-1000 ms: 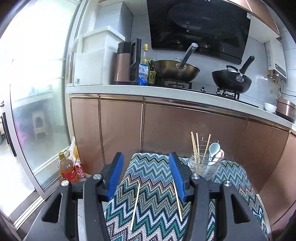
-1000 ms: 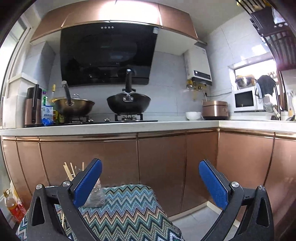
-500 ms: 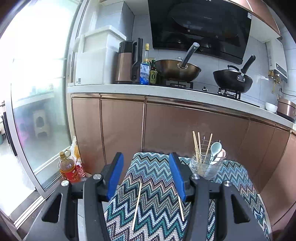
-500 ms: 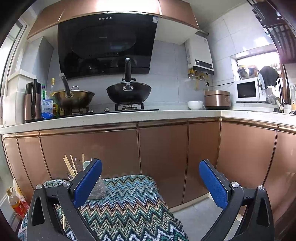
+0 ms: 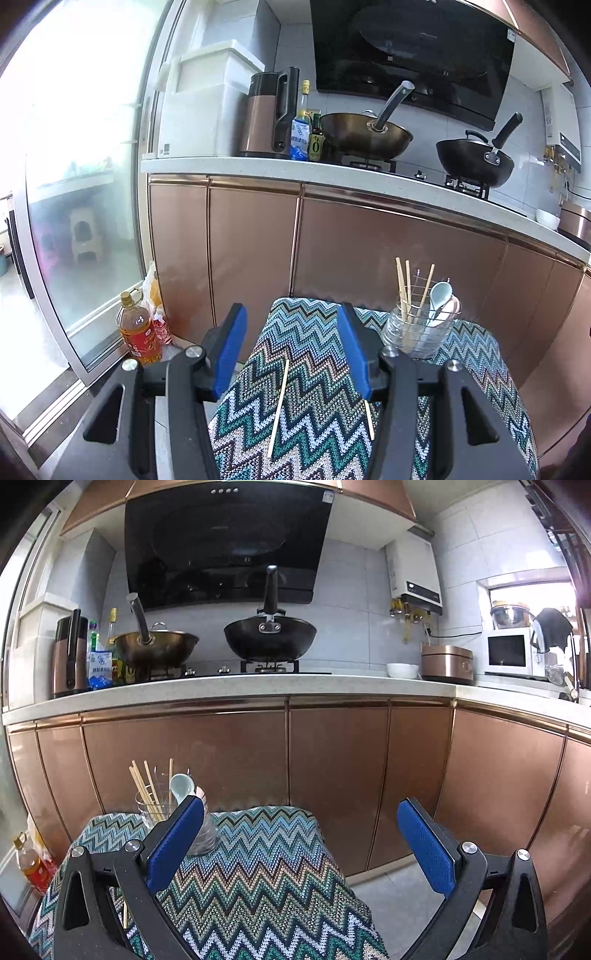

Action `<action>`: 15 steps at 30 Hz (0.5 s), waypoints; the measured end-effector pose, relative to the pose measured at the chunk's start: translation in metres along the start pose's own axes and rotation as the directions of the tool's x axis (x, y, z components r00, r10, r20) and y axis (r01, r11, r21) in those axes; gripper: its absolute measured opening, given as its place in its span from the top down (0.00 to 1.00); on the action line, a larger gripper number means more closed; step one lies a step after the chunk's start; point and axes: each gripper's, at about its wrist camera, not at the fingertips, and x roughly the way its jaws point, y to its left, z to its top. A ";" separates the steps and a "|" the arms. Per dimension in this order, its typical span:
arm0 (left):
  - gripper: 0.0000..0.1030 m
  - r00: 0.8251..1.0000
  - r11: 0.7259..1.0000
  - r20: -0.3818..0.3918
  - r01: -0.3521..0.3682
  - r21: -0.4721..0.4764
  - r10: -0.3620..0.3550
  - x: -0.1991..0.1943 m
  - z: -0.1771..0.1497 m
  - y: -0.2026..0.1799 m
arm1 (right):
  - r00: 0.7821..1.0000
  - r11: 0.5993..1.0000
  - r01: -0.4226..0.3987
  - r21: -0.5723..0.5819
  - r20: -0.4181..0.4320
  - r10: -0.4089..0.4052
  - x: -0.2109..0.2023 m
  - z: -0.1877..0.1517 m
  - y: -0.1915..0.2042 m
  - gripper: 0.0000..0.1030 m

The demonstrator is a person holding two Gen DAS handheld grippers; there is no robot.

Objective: Organize utensils
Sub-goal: 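Withdraw both tools and lower them to the last two chopsticks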

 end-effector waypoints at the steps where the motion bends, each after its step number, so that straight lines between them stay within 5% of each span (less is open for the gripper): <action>1: 0.53 1.000 1.000 -0.002 -0.002 -0.003 0.002 0.002 -0.001 0.001 | 1.000 1.000 0.000 0.000 -0.001 0.000 0.000 -0.001 0.001 0.00; 15: 0.53 0.999 1.000 -0.051 -0.006 -0.029 0.004 0.029 -0.012 0.004 | 0.997 0.999 -0.006 -0.035 -0.080 0.003 0.029 -0.017 0.014 0.00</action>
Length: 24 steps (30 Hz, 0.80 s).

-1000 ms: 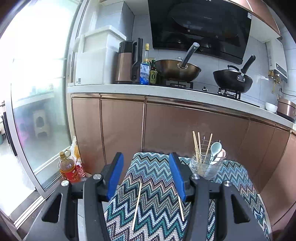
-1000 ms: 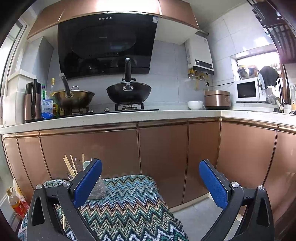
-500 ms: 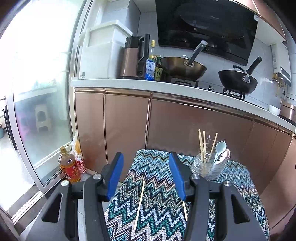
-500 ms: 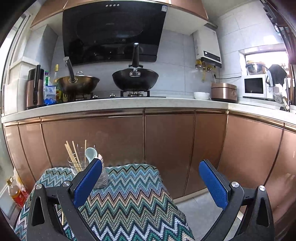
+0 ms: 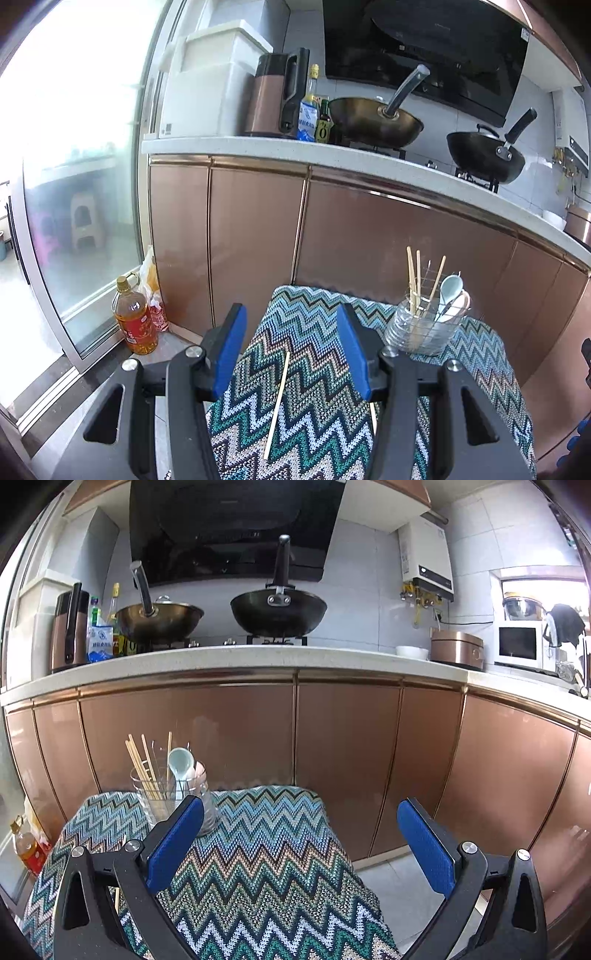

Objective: Organize utensils
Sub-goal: 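Withdraw both tools and lower them to the last two chopsticks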

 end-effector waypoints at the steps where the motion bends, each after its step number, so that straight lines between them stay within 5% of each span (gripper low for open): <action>1: 0.53 1.000 1.000 -0.009 -0.001 0.001 0.001 0.003 -0.001 0.000 | 1.000 1.000 -0.003 -0.002 -0.004 0.003 0.002 -0.001 0.001 0.00; 15: 0.53 0.994 1.000 -0.106 -0.029 0.002 0.029 0.049 -0.016 0.006 | 0.996 0.999 -0.035 -0.039 -0.081 0.031 0.033 -0.014 0.026 0.00; 24: 0.53 0.976 0.999 -0.216 -0.039 0.017 0.042 0.092 -0.032 0.017 | 0.983 0.989 -0.098 -0.108 -0.164 0.080 0.056 -0.022 0.065 0.00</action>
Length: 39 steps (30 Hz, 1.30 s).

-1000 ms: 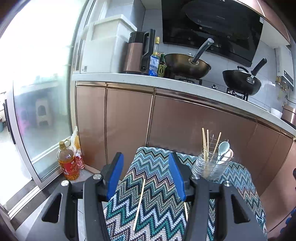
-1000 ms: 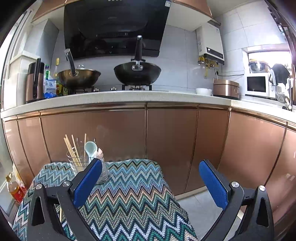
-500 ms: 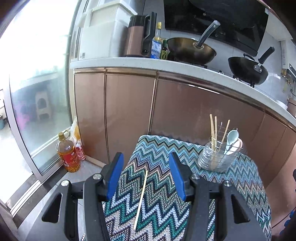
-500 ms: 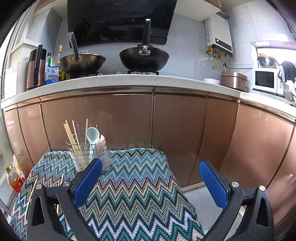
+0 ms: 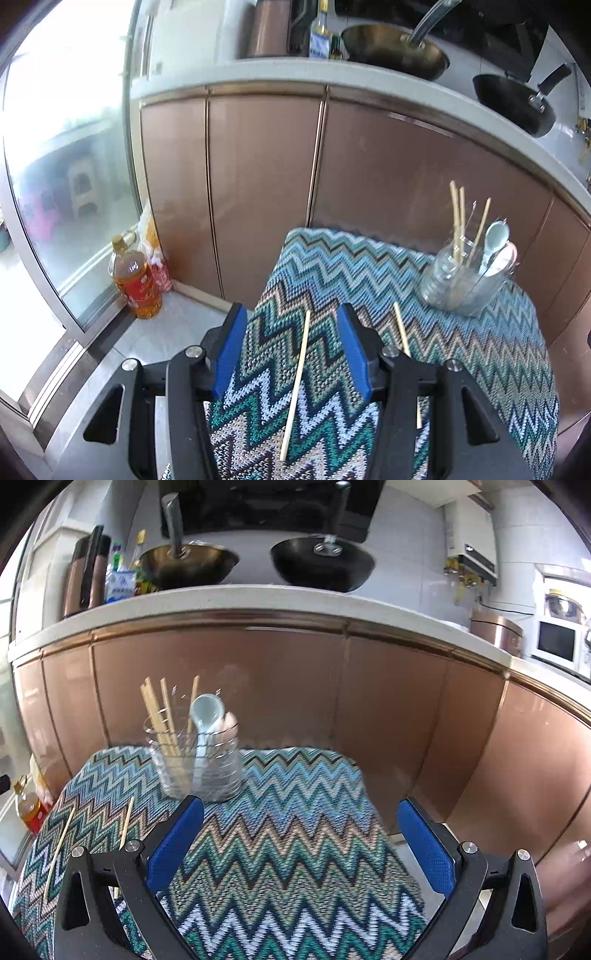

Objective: Organize utensils
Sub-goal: 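Withdraw both tools and lower them to the last two chopsticks, then close the left tool on a chopstick while the right tool grips the last chopstick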

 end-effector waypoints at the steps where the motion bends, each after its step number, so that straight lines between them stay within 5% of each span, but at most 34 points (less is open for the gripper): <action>1: 0.53 1.000 1.000 -0.016 0.000 -0.001 0.000 0.006 -0.001 0.002 | 1.000 1.000 -0.014 -0.017 -0.011 0.014 0.004 0.000 0.007 0.00; 5: 0.53 0.999 1.000 -0.050 -0.009 0.001 0.009 0.022 -0.002 0.009 | 0.992 0.991 -0.111 -0.081 -0.069 0.105 0.018 -0.003 0.038 0.00; 10: 0.53 0.994 1.000 -0.107 0.006 -0.008 -0.007 0.041 0.001 0.023 | 0.946 0.951 -0.289 -0.111 -0.182 0.266 0.040 -0.011 0.077 0.07; 14: 0.53 0.975 0.996 -0.206 0.083 -0.033 -0.088 0.065 0.003 0.032 | 0.881 0.895 -0.431 -0.114 -0.265 0.391 0.059 -0.011 0.111 0.22; 19: 0.54 0.905 0.974 -0.361 0.204 -0.098 -0.226 0.103 0.005 0.038 | 0.770 0.821 -0.570 -0.042 -0.377 0.515 0.087 -0.006 0.141 0.41; 21: 0.54 0.889 0.971 -0.390 0.219 -0.094 -0.239 0.114 0.008 0.036 | 0.744 0.810 -0.586 -0.023 -0.411 0.527 0.102 -0.003 0.151 0.45; 28: 0.60 0.818 0.961 -0.513 0.269 -0.059 -0.261 0.156 0.015 0.014 | 0.710 0.812 -0.582 -0.036 -0.509 0.486 0.149 0.001 0.184 0.58; 32: 0.73 0.791 0.967 -0.570 0.251 -0.034 -0.225 0.176 0.011 0.006 | 0.679 0.809 -0.587 -0.032 -0.563 0.471 0.174 -0.001 0.204 0.63; 39: 0.80 0.757 0.973 -0.625 0.229 -0.020 -0.191 0.195 0.004 0.003 | 0.644 0.814 -0.580 -0.010 -0.618 0.451 0.203 -0.007 0.221 0.70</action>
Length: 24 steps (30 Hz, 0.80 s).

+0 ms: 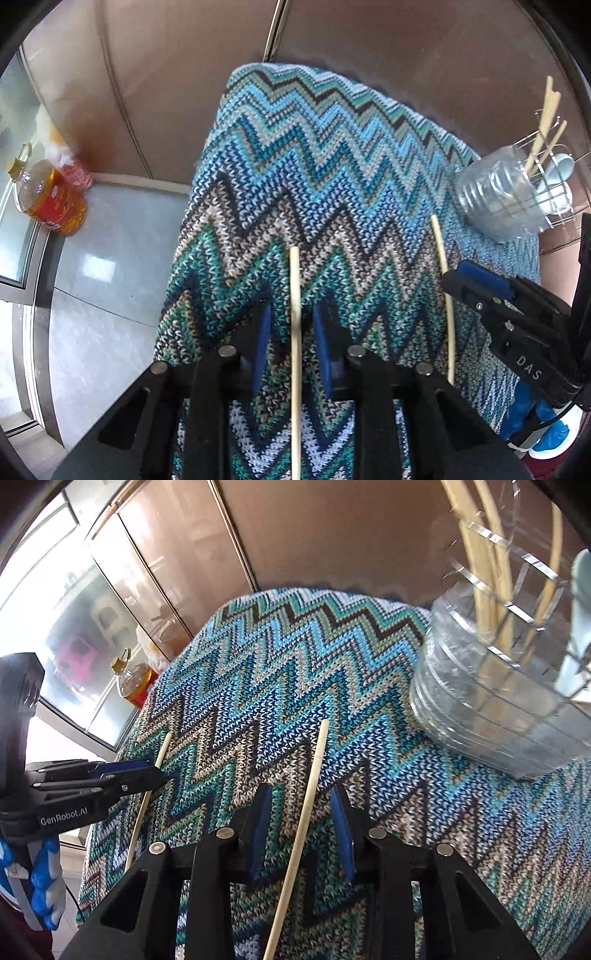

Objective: Organize utensils
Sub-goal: 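Close the left tool on a chopstick while the right tool grips the last chopstick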

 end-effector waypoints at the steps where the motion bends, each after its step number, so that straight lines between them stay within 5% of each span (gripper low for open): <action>1: 0.81 1.000 1.000 -0.007 -0.002 0.001 0.002 0.002 0.001 0.000 | 1.000 1.000 0.004 -0.005 -0.006 -0.004 0.004 0.002 0.001 0.70; 12: 0.84 0.999 0.999 -0.019 -0.025 0.043 0.026 0.008 0.004 -0.001 | 0.996 1.000 0.016 -0.013 -0.093 -0.017 0.034 0.019 0.003 0.83; 24: 0.96 0.998 0.997 -0.019 -0.066 0.039 0.067 0.010 0.004 -0.005 | 0.996 1.000 0.009 0.001 -0.092 -0.009 0.039 0.023 0.012 0.93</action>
